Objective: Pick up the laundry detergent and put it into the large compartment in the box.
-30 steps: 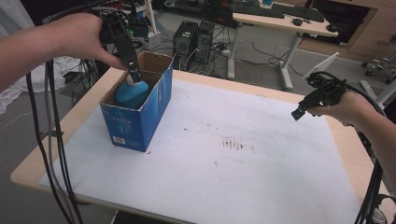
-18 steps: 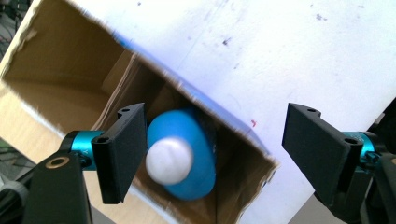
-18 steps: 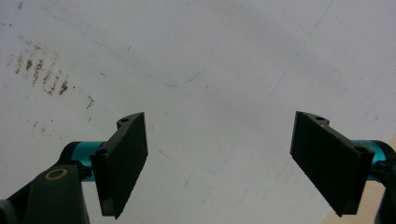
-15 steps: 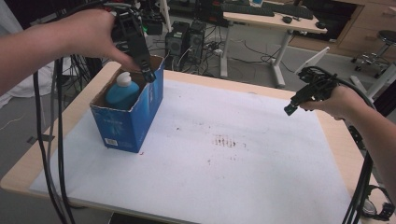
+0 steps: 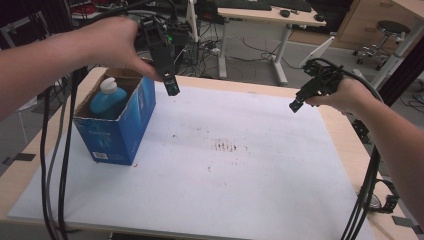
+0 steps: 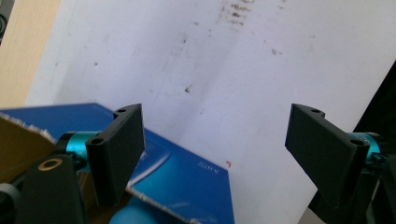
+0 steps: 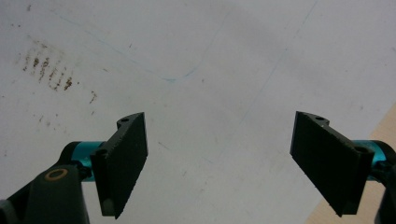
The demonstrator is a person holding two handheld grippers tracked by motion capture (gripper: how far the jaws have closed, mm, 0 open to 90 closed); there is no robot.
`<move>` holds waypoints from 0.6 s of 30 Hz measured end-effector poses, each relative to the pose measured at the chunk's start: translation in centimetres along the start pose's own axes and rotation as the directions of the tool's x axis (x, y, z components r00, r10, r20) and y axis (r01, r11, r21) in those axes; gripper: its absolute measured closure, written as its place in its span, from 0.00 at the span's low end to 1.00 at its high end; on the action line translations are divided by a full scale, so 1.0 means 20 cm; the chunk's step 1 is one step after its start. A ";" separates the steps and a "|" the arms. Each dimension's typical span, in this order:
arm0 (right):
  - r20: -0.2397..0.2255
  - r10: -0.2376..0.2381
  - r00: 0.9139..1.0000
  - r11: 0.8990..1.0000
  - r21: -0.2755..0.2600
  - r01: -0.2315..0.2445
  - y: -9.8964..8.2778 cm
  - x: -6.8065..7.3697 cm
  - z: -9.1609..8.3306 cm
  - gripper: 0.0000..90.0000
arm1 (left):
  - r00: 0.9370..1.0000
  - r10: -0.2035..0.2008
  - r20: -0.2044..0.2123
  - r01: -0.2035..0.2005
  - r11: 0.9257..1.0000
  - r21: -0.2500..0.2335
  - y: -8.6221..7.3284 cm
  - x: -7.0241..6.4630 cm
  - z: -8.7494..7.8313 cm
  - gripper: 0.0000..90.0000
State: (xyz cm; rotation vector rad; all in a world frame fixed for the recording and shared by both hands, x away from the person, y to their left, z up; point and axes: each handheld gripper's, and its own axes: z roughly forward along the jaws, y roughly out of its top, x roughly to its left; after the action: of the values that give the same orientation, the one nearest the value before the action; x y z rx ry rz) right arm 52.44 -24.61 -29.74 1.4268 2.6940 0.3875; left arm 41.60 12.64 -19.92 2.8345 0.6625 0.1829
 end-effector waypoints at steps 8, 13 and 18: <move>0.007 -0.004 1.000 1.000 -0.011 0.004 -0.02 0.01 -0.03 0.20 | 0.998 0.054 0.016 -0.054 0.999 0.005 0.12 -0.06 0.07 0.22; 0.013 -0.006 1.000 1.000 -0.019 0.006 -0.03 0.02 -0.05 0.20 | 0.997 0.069 0.020 -0.070 0.997 0.012 0.16 -0.08 0.11 0.22; 0.020 0.001 1.000 1.000 -0.024 0.000 -0.05 0.03 -0.08 0.20 | 0.996 0.086 0.024 -0.087 0.996 0.010 0.20 -0.10 0.14 0.22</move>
State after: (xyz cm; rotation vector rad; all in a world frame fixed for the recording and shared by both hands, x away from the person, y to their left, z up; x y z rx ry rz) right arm 51.10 -24.91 -28.47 1.4175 2.6643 0.4020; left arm 41.97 7.63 -21.82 2.8733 0.5377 0.1598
